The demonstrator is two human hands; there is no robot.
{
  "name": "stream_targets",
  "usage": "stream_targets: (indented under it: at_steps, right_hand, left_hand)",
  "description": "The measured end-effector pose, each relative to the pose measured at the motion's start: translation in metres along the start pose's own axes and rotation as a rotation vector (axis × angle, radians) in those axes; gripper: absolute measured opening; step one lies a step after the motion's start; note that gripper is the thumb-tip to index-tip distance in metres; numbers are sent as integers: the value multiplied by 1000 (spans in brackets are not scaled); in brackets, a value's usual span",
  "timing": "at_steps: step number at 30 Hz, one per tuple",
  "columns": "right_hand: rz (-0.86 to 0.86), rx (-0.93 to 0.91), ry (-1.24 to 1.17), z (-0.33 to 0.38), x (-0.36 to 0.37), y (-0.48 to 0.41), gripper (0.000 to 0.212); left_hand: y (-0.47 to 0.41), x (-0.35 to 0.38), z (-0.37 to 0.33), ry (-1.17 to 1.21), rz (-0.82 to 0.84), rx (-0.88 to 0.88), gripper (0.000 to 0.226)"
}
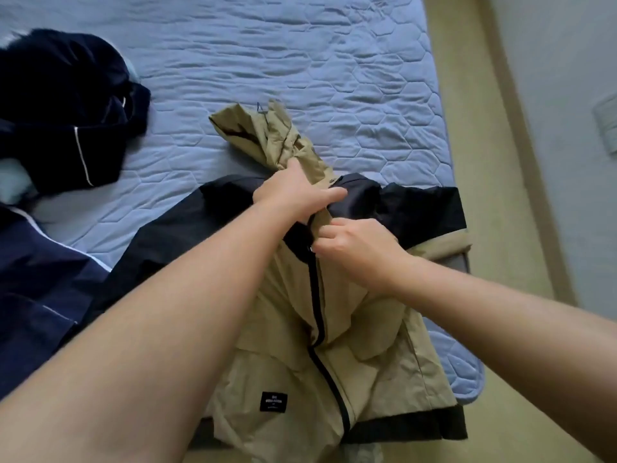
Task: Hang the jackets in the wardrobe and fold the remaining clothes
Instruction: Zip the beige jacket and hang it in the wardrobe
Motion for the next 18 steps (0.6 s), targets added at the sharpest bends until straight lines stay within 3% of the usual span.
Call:
stream_targets:
  at_steps: [2,3,4,7,9,11,13,16,18]
  right_hand:
    - [1,8,4,6,0,6,17]
    - [8,18,4,7,1,10,15]
    - [-2,37,4,7,1,14,14]
    - [39,118,-42,8,4,27,13]
    - [94,177,-94,14,9,33,14]
    - [295,231,-186,18,20,36,3]
    - [465,222,-197,23,30,38,16]
    - [621,166,-148,33,32,32,19]
    - [690,283,-217,26,26,22,28]
  left_hand:
    - [-1,1,-3,-98,-6,-31,50]
    - [-3,-2,4,-8,-30,-84,38]
    - [-5,-4,17,174,-40,-170,32]
    - [16,6,54,1021,72,-469,18]
    - [45,11,76,1268,154,-615,20]
    - [70,14,102,1313,179,-699,20]
    - [84,16,122,1287,165,-724,21]
    - [91,21,138,1270,103,-701,22]
    - [93,23,141,1257,53,-667,23]
Point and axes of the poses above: each hand's wrist, its own y-axis away from the middle knuckle, its own x-axis out of the palm, z = x × y, the point moved 7 cm from there along -y, towards the middle knuckle, and after that the axes turned 10 degrees about y, right-handed, at the moved point
